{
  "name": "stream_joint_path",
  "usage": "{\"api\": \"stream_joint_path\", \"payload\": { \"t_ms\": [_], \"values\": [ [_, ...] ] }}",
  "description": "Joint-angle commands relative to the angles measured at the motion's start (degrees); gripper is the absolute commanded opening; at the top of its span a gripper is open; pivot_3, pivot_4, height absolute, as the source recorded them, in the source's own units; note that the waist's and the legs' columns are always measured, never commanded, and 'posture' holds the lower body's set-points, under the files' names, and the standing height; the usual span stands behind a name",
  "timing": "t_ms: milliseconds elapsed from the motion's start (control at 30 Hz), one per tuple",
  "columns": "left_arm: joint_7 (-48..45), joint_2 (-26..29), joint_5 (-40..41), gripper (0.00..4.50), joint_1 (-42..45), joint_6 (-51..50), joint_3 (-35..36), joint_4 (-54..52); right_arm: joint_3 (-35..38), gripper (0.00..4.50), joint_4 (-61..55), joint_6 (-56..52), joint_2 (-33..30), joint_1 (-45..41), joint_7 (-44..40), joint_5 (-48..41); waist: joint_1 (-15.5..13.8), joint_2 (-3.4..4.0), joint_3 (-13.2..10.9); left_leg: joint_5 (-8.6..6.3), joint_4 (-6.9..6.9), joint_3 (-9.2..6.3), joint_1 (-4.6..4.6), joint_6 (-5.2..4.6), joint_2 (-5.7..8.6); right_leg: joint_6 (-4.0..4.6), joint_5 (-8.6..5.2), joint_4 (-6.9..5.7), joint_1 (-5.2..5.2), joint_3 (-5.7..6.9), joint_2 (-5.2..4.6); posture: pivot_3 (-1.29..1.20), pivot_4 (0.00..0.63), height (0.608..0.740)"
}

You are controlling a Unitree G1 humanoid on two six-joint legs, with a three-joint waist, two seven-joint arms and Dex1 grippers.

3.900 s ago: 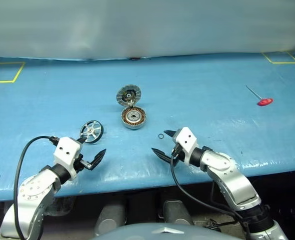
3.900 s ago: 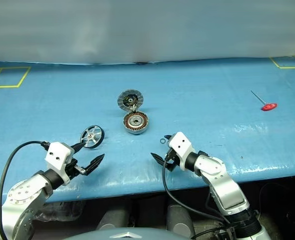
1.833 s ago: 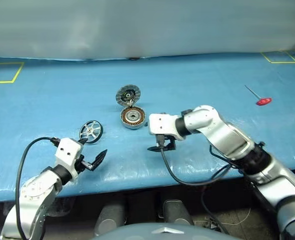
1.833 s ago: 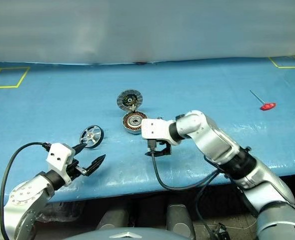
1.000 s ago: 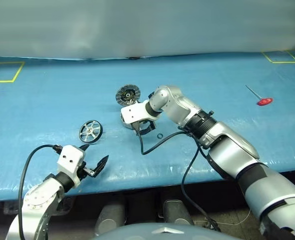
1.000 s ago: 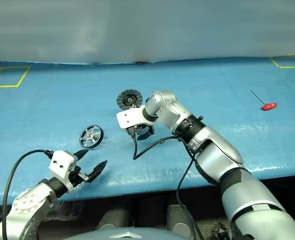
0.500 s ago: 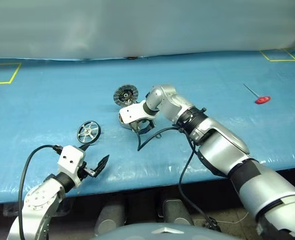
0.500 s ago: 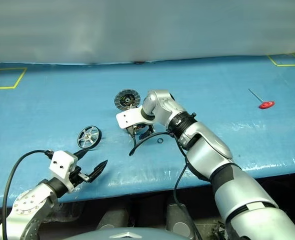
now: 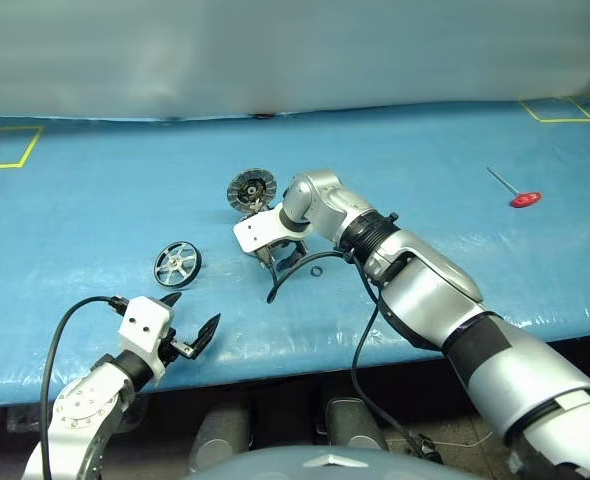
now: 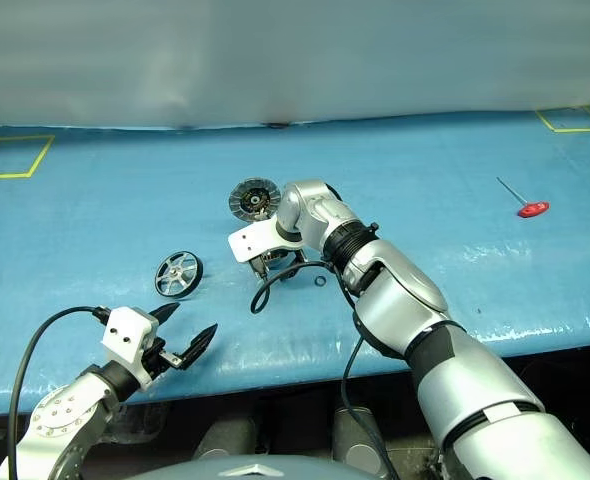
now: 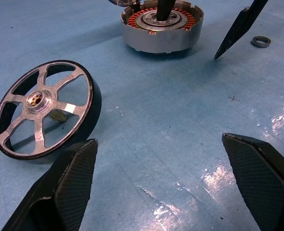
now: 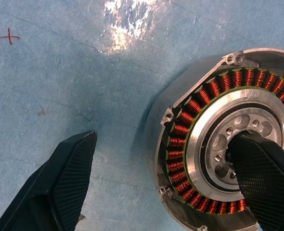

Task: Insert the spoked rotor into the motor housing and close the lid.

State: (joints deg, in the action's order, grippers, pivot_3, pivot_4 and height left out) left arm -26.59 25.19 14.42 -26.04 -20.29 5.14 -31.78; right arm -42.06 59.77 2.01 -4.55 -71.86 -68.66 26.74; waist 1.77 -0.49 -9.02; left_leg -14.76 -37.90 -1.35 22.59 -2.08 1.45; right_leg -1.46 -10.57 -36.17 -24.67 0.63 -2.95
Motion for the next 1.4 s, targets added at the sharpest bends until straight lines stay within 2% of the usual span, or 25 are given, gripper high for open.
{"api": "stream_joint_path", "payload": {
  "t_ms": [33, 133, 333, 733, 933, 1400],
  "values": [
    [-0.06, -0.24, -0.18, 4.50, -0.16, 1.59, 0.06, -1.65, 2.00, 4.47, 1.02, 0.47, 0.29, -2.47, 0.74, 0.35, -0.07, 0.02, -0.01, 0.00, 0.00, 0.00, 0.00, 0.00, 0.00, 0.00, 0.00, 0.00, 0.00, 0.01, 0.00, 0.00, 0.150, 0.740],
    [-0.24, -0.24, -0.31, 4.50, 0.21, 1.60, -0.02, -1.40, 2.76, 3.90, 1.54, 0.47, 0.65, -2.85, 1.11, 0.16, -0.05, 0.03, -0.02, 0.01, 0.00, -0.01, 0.00, 0.01, 0.00, 0.00, 0.00, -0.02, 0.00, 0.01, 0.00, 0.00, 0.150, 0.740],
    [-0.64, -0.11, -0.38, 4.50, 0.53, 1.74, -0.09, -1.10, 3.30, 2.05, 1.88, 0.72, 0.92, -2.90, 1.15, 0.55, 0.07, 0.03, -0.02, 0.02, 0.02, -0.04, -0.02, 0.04, 0.00, 0.00, 0.00, -0.06, 0.01, 0.03, 0.01, 0.00, 0.150, 0.740],
    [-1.16, -0.19, -0.46, 4.50, 1.06, 1.80, -0.32, -0.62, 3.17, 1.97, -0.80, 0.77, 0.90, -1.29, -1.07, 0.79, 0.29, 0.04, -0.03, 0.18, -0.01, -0.15, -0.07, 0.28, -0.03, 0.31, -0.16, -0.64, -0.12, 0.13, 0.03, 0.00, 0.150, 0.740],
    [-1.48, 0.13, -0.26, 4.50, 2.07, 1.45, -0.08, -0.17, 2.53, 1.96, -10.67, -2.93, -0.01, 3.85, -7.36, 0.04, 0.33, 0.02, -0.01, 0.18, -0.01, -0.20, -0.12, 0.28, -0.05, 0.23, -0.12, -0.65, -0.08, 0.15, 0.12, 0.00, 0.150, 0.740],
    [-1.69, -0.04, -0.11, 4.50, 2.60, 1.22, -0.66, 0.71, -0.29, 1.96, -32.84, -11.92, -5.77, 14.53, -15.37, 0.78, 0.23, 0.00, 0.00, 0.18, 0.00, -0.19, -0.65, 0.28, -0.08, 0.36, -0.26, -0.67, 0.25, 0.15, 0.34, 0.00, 0.150, 0.740]
  ]
}}
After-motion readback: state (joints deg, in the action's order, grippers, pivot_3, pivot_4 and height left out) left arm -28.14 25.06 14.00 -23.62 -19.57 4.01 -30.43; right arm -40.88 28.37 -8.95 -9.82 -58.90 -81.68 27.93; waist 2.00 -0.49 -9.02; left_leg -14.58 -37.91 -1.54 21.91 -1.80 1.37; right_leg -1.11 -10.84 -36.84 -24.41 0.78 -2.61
